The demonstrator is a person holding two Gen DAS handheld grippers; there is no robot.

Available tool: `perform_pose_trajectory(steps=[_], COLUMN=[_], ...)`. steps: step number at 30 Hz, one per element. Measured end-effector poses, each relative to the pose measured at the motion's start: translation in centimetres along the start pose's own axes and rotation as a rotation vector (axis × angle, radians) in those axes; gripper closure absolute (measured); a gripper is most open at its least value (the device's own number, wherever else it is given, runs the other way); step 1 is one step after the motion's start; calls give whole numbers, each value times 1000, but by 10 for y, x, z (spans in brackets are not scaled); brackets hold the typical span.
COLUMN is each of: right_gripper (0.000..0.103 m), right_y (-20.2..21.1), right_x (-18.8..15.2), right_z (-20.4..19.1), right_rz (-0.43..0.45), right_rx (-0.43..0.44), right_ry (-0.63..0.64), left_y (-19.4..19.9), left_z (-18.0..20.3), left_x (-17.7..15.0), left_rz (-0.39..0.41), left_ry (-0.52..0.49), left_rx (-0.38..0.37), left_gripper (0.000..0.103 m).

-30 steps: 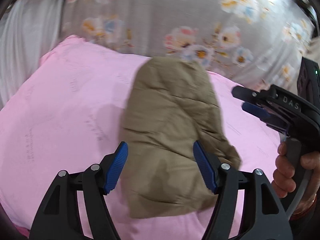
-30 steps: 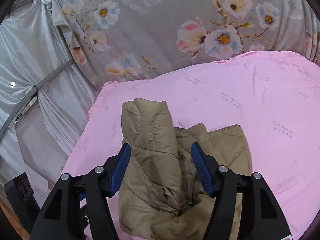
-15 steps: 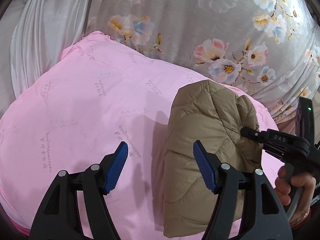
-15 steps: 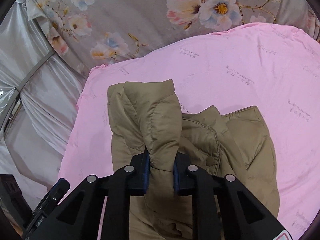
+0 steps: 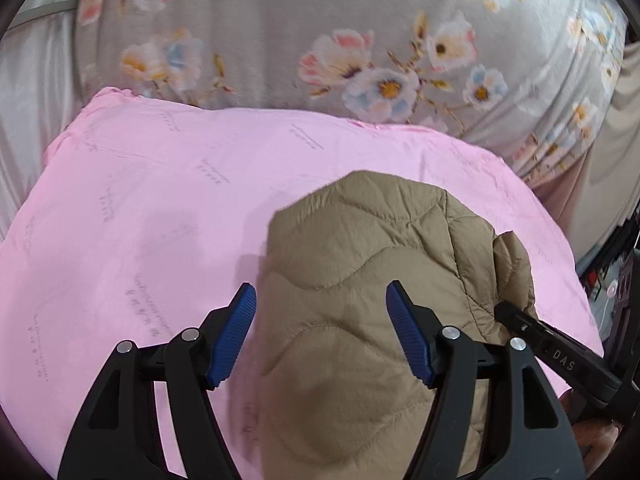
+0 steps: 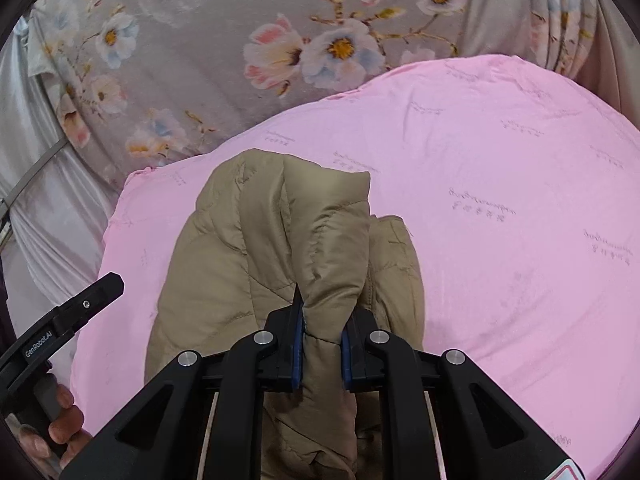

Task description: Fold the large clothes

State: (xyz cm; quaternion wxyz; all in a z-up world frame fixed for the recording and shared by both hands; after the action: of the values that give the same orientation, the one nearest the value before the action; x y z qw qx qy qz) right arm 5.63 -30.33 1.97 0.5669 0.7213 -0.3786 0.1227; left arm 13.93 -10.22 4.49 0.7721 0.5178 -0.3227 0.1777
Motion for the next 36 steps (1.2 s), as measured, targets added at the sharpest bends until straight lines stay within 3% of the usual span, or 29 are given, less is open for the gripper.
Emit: perform_pose_trajectory(steps=[7,16,36], right_gripper=[90,84,80], right_y=[-18,-46,-71], right_x=[-20,-39,-48], right_z=[31,39,39], right_rz=[-10,3,75], right_rx=[-50,-69,-106], right_ry=[-12,-1,36], left_y=[-46,-69,-98], left_z=[25,24,18], left_x=[-31,-49,-58], left_rz=[-98,-41,3], left_ry=[-16,-46,-74], left_rx=[14,91,134], left_gripper=[36,21,15])
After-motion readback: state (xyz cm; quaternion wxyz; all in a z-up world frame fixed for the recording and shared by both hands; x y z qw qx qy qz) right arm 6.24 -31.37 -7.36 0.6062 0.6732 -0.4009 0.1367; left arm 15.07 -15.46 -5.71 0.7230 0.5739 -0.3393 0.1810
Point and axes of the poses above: each gripper's, at about its wrist camera, not at the fingertips, and y roughly against the way its jaws point, z to its right, x to its top, the point moved 7 cm from there along -y, roughly the way its jaws point, and after that the axes turned 7 degrees about y, right-handed, at the moved point
